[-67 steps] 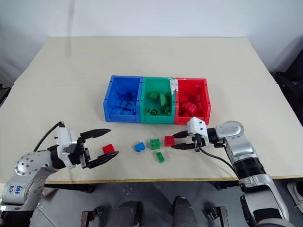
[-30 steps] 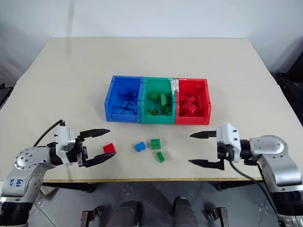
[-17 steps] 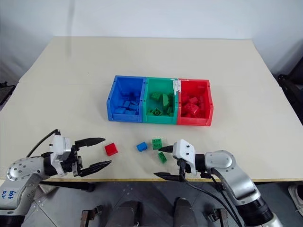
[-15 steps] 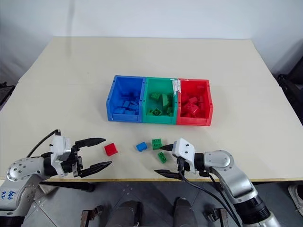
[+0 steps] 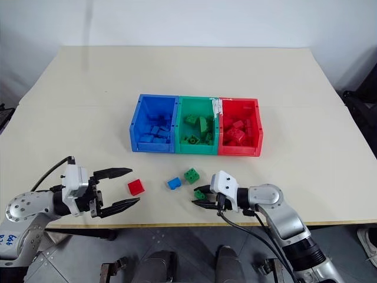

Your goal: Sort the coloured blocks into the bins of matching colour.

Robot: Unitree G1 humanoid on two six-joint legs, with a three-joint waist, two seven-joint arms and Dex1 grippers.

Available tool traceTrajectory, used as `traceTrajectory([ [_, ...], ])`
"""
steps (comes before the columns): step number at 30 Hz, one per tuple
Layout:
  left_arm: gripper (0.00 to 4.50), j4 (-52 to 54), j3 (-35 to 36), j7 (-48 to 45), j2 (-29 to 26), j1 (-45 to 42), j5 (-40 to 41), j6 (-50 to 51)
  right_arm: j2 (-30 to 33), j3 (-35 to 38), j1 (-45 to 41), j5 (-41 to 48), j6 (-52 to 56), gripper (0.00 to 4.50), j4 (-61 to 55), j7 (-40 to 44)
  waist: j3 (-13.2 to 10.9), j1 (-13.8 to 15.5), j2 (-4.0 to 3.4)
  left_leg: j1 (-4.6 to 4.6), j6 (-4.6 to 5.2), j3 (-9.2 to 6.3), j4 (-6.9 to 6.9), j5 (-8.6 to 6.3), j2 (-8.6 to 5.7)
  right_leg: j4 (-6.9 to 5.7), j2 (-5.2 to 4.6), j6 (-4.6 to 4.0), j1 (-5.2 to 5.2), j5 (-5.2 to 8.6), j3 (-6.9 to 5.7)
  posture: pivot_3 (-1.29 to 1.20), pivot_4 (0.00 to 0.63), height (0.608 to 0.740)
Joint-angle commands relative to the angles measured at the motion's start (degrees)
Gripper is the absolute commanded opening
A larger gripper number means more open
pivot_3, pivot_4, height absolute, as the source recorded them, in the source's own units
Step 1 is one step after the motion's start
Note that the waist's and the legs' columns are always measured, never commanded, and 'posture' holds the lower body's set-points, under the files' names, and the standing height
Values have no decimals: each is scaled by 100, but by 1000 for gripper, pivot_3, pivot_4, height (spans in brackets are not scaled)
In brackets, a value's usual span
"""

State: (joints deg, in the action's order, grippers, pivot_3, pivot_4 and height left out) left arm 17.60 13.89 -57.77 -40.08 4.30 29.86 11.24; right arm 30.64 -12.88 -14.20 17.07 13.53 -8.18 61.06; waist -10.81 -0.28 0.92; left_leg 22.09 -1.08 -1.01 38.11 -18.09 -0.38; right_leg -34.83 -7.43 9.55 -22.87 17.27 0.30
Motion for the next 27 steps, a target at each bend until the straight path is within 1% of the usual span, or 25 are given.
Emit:
traceTrajectory([
  [1, 4500, 271, 303, 265, 120, 87, 164, -29, -135, 604, -562, 597, 196, 1272, -173, -120, 0, -19, 0, -1, 0, -1, 0, 0, 2, 0, 1, 0, 0, 0, 1, 0, 150, 740],
  [3, 4500, 317, 404, 396, 184, 142, 181, -18, -345, 777, -1055, 728, 393, 1272, 9, -393, 0, -23, 0, -2, -2, -2, 1, 1, 5, -3, 3, 0, -1, 0, 1, 0, 150, 740],
  [5, 4500, 353, 496, 519, 229, 219, 192, -2, -591, 883, -1581, 625, 444, 1272, 331, -769, 0, -40, 0, -3, -5, -2, 0, 2, 8, -7, 5, -1, -3, 0, 0, 0, 150, 740],
  [7, 4500, 372, 548, 586, 263, 296, 159, -26, -783, 878, -2076, 310, 291, 1272, 760, -1130, 0, -54, 0, -2, -7, -3, -1, 3, 7, -15, 3, -4, -13, 1, 1, 0, 150, 740],
  [9, 4500, 408, 571, 653, 314, 359, 140, -60, -960, 789, -2567, -198, -10, 1272, 1339, -1625, 0, -64, 0, 2, -9, -2, -3, 2, 5, -22, 0, -7, -27, 1, 2, 0, 150, 740],
  [13, 4500, 486, 565, 751, 387, 390, 100, -105, -1300, 760, -3078, -668, -345, 1272, 2133, -2233, 0, -90, 0, 19, -8, 7, -3, 2, 0, -34, -6, -11, -56, 0, -2, 0, 150, 740],
  [16, 4500, 502, 596, 829, 397, 378, 97, -100, -1404, 788, -3212, -831, -446, 1853, 2447, -2428, 0, -137, 0, 20, -8, 15, -5, 1, 0, -48, -6, -14, -66, 1, -12, 0, 150, 740],
  [17, 4500, 489, 614, 831, 388, 380, 105, -100, -1388, 809, -3188, -801, -534, 2154, 2394, -2363, 0, -144, 0, 20, -8, 16, -5, 1, 0, -51, -6, -15, -69, 2, -12, 0, 150, 740],
  [18, 4500, 469, 629, 837, 379, 382, 100, -105, -1329, 842, -3096, -532, -374, 2551, 2173, -2034, 0, -148, 0, 20, -8, 17, -6, 1, 1, -52, -6, -15, -72, 2, -12, 0, 150, 740],
  [19, 4500, 454, 635, 826, 366, 386, 105, -104, -1240, 847, -2981, -290, -424, 2824, 1930, -1625, 0, -148, 0, 21, -8, 19, -6, 1, 1, -52, -6, -15, -74, 2, -12, 0, 150, 740],
  [20, 4500, 440, 636, 823, 361, 384, 118, -91, -1126, 866, -2857, -63, -296, 3287, 1707, -1302, 0, -147, 0, 21, -7, 21, -7, 0, 3, -52, -5, -16, -74, 2, -15, 0, 150, 740],
  [21, 4500, 431, 630, 816, 357, 382, 117, -85, -1004, 851, -2742, 105, -146, 3511, 1521, -1020, 0, -146, 0, 21, -7, 21, -7, 0, 4, -52, -5, -16, -73, 2, -15, 0, 150, 740],
  [23, 4500, 416, 601, 783, 337, 375, 129, -39, -800, 845, -2525, 239, -25, 4154, 1229, -755, 0, -134, 0, 20, -4, 21, -7, -2, 5, -52, -5, -16, -71, 2, -16, 0, 150, 740],
  [24, 4500, 405, 573, 771, 320, 362, 124, -6, -615, 801, -2328, 444, 191, 4480, 930, -456, 0, -134, 0, 20, -2, 21, -4, -3, 4, -51, -7, -15, -69, 2, -16, 0, 150, 740],
  [25, 4500, 385, 553, 761, 312, 346, 113, 4, -454, 759, -2131, 631, 312, 4480, 642, -164, 0, -129, 0, 20, -1, 21, -2, -3, 3, -51, -7, -15, -68, 2, -15, 0, 150, 740],
  [27, 4500, 343, 533, 751, 317, 309, 89, -6, -170, 682, -1794, 893, 669, 4480, 184, 168, 0, -112, 0, 20, 0, 18, -1, -4, 4, -51, -7, -15, -65, 2, -18, 0, 150, 740],
])
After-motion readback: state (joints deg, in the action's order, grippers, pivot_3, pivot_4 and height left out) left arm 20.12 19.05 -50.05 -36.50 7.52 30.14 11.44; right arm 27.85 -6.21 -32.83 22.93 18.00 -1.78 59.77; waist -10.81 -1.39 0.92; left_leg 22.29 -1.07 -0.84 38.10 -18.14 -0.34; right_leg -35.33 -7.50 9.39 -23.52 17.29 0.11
